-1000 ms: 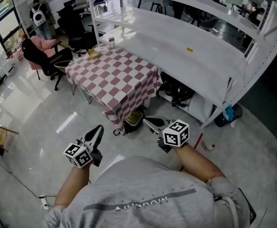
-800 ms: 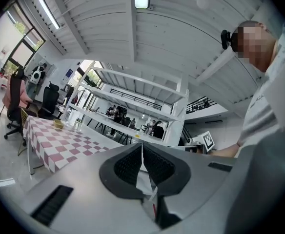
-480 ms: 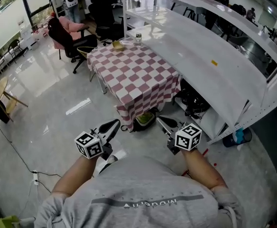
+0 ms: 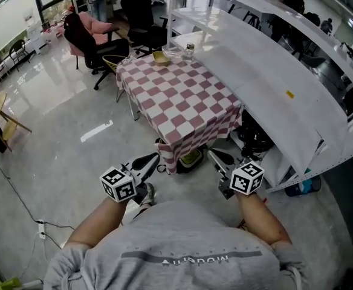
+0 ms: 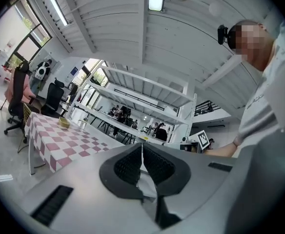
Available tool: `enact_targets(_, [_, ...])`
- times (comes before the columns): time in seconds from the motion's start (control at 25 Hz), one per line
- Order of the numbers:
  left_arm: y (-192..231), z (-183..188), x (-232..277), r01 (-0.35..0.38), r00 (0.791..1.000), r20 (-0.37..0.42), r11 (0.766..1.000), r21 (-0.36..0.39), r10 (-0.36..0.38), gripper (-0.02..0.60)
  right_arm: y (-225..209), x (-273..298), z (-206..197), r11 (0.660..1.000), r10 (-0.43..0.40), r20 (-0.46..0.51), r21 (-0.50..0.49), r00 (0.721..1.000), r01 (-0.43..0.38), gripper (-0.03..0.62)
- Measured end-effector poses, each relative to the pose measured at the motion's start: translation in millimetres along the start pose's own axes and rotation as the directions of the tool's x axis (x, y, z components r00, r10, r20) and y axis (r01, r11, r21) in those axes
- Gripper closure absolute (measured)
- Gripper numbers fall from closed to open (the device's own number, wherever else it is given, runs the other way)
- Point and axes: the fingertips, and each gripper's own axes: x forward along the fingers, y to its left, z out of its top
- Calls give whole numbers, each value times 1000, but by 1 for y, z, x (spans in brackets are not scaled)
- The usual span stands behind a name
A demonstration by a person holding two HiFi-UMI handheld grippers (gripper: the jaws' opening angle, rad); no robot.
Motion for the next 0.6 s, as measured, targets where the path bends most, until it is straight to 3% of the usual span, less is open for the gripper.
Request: enact_targets(0.6, [205, 101, 39, 131, 989, -64, 991, 18, -130, 560, -61, 199, 69, 991, -127, 30, 56, 991, 125, 568])
